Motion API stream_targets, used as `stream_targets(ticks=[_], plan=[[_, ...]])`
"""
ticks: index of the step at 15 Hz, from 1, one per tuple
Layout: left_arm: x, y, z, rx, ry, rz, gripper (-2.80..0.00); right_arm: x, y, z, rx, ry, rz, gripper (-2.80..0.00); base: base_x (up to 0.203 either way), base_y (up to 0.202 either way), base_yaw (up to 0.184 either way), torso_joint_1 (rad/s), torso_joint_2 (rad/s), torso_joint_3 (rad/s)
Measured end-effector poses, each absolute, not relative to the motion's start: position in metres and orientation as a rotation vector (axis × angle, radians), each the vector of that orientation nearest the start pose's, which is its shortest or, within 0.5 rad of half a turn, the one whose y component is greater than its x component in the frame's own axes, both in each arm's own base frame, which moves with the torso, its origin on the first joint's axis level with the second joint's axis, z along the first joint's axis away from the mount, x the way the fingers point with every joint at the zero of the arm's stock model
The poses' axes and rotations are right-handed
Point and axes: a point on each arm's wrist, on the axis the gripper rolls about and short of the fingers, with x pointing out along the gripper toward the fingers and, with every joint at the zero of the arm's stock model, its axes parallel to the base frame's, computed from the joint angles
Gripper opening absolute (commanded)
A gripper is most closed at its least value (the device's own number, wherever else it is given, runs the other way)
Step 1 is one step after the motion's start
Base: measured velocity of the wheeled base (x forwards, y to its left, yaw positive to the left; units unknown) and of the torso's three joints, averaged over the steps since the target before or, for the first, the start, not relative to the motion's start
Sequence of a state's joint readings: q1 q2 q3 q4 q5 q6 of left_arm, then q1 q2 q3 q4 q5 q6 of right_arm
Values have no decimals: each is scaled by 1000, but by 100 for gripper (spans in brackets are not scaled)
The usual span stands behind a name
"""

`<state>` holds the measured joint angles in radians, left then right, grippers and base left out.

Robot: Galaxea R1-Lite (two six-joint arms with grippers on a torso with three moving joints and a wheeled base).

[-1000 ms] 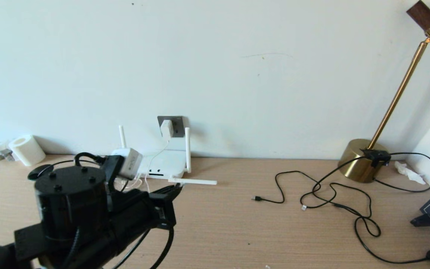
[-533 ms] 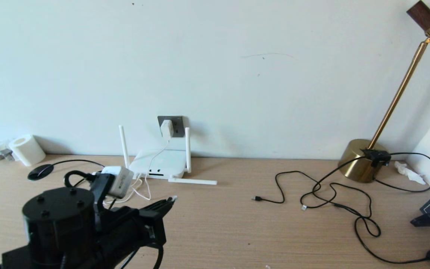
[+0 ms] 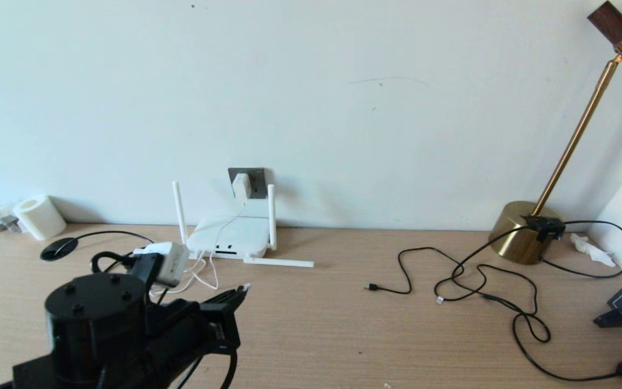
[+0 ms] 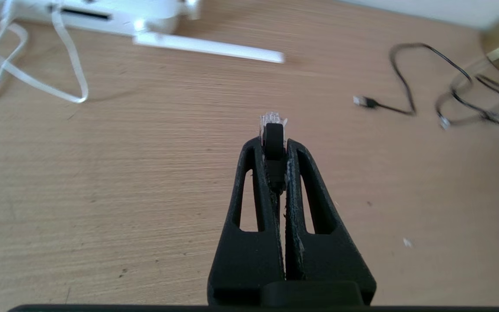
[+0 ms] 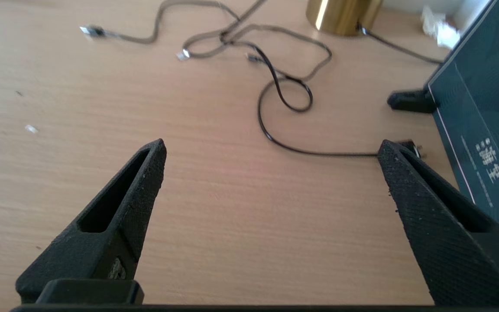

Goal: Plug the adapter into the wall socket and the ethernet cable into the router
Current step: Align cable and router interface

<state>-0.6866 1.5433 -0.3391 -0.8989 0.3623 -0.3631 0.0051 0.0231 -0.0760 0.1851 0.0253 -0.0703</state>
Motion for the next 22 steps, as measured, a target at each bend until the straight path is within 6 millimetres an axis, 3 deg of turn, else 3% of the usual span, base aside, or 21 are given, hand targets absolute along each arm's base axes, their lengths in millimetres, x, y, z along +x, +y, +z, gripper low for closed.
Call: stream_targets(ticks=[3, 8, 15, 22], plan=[[189, -131, 125, -237, 322, -176, -280, -29, 0, 77, -50, 112, 34, 0, 0, 0, 0, 0, 0, 0], [229, -120, 97, -204, 337, -8, -280, -29, 0, 77, -50, 108, 34, 0, 0, 0, 0, 0, 0, 0], [269, -119, 56, -128, 252, 28, -280, -29, 0, 77, -50, 106, 34, 0, 0, 0, 0, 0, 0, 0], [287, -92, 33, -91, 262, 0, -280, -29, 0, 77, -50, 106, 34, 0, 0, 0, 0, 0, 0, 0]])
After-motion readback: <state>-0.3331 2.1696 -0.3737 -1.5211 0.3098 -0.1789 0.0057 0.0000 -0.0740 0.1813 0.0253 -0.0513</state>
